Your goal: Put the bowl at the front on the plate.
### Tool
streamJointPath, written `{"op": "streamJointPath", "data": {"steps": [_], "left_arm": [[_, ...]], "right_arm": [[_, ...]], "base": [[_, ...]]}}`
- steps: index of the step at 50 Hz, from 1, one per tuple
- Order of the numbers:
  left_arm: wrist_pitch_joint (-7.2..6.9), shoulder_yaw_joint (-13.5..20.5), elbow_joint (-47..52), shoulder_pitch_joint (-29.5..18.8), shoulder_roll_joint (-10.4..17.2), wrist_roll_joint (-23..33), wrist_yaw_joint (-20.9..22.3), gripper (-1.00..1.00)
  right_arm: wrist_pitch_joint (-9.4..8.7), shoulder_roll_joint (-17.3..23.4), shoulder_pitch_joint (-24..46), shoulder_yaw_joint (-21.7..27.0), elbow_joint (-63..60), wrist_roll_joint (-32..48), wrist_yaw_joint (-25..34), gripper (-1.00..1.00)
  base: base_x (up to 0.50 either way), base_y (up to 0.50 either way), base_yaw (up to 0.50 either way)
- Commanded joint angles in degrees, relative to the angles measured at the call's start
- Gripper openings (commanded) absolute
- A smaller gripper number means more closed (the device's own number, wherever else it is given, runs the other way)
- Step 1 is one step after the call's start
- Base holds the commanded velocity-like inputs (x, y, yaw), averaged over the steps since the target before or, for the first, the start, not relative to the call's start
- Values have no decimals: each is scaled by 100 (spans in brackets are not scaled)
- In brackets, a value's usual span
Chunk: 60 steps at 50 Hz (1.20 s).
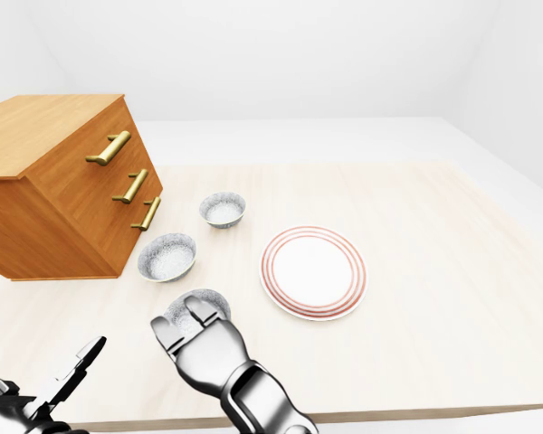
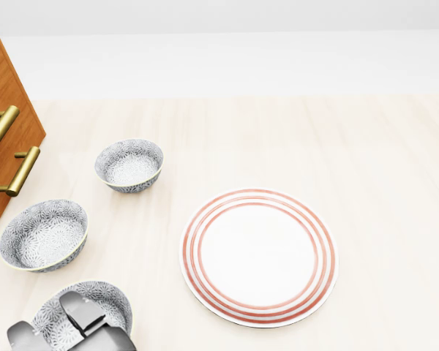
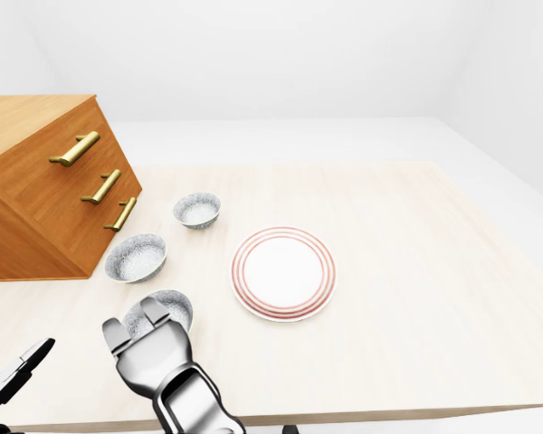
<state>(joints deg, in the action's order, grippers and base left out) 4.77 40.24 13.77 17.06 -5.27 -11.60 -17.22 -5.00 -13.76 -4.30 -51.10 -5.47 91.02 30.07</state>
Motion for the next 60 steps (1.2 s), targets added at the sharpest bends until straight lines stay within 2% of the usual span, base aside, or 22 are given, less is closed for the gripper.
{"op": "streamJointPath", "data": {"steps": [1, 7, 10, 12, 17, 22, 26, 27, 28, 31, 34, 40, 46, 52, 54, 57, 58, 60], "left_arm": [[23, -17, -68, -12, 10, 12, -5, 100], [23, -34, -70, -11, 14, 19, -20, 100], [-33, -8, 29, 18, 4, 1, -6, 100], [7, -17, -55, -22, 13, 26, -20, 100], [-50, 0, -7, -11, 15, 14, -24, 100], [-36, -4, -8, -3, 12, 17, -17, 100], [-108, 10, 59, 4, 7, 16, -24, 100], [-25, -4, -46, -34, 13, 42, -28, 100], [-10, -12, -68, -39, 20, 44, -37, 100], [-101, -10, 38, -1, 21, 16, -49, 100], [-58, -1, 24, 1, 1, 24, -22, 100], [-90, -4, 21, -12, 18, 13, -37, 100], [-36, -7, -48, -32, 34, 5, -32, 100], [-139, 33, 131, 27, -10, -27, 19, 100], [-34, 12, -18, -28, 2, 4, 12, 100], [-42, -3, -13, -22, 14, -10, -3, 100], [-88, 4, 48, 2, 10, -28, 1, 100], [-54, 1, -1, -18, 14, -20, 1, 100]], "right_arm": [[0, 39, -24, 87, -37, -81, -83, 100], [0, 36, -5, 90, -48, -54, -41, 100], [0, 24, -17, 131, -47, -53, -15, 100], [0, 14, -19, 151, 16, -44, -5, 100], [0, 33, -50, 234, 68, -273, -102, 100], [0, 31, -45, 257, 62, -328, -95, 100], [0, 51, -1, 289, -23, -248, 78, 100], [0, 29, 26, 286, -12, -220, 126, 100], [0, 13, 42, 296, 11, -222, 147, 100], [0, -27, 79, 380, 105, -335, 128, 100], [0, -79, 138, 436, 185, -383, 143, 100], [0, -158, 154, 518, 220, -435, 148, 100], [0, -199, 197, 562, 498, -599, 52, 100], [0, -216, 279, 638, 765, -703, -19, 100], [0, -216, 299, 639, 774, -606, 71, 100], [0, -217, 289, 647, 805, -503, 152, 100], [0, -209, 267, 652, 791, -481, 166, 100], [0, -194, 237, 639, 791, -423, 218, 100]], "base": [[0, 0, 0], [0, 0, 0], [0, 0, 0], [0, 0, 0], [0, 0, 0], [0, 0, 0], [0, 0, 0], [0, 0, 0], [0, 0, 0], [0, 0, 0], [0, 0, 0], [0, 0, 0], [0, 0, 0], [0, 0, 0], [0, 0, 0], [0, 0, 0], [0, 0, 0], [0, 0, 0]]}}
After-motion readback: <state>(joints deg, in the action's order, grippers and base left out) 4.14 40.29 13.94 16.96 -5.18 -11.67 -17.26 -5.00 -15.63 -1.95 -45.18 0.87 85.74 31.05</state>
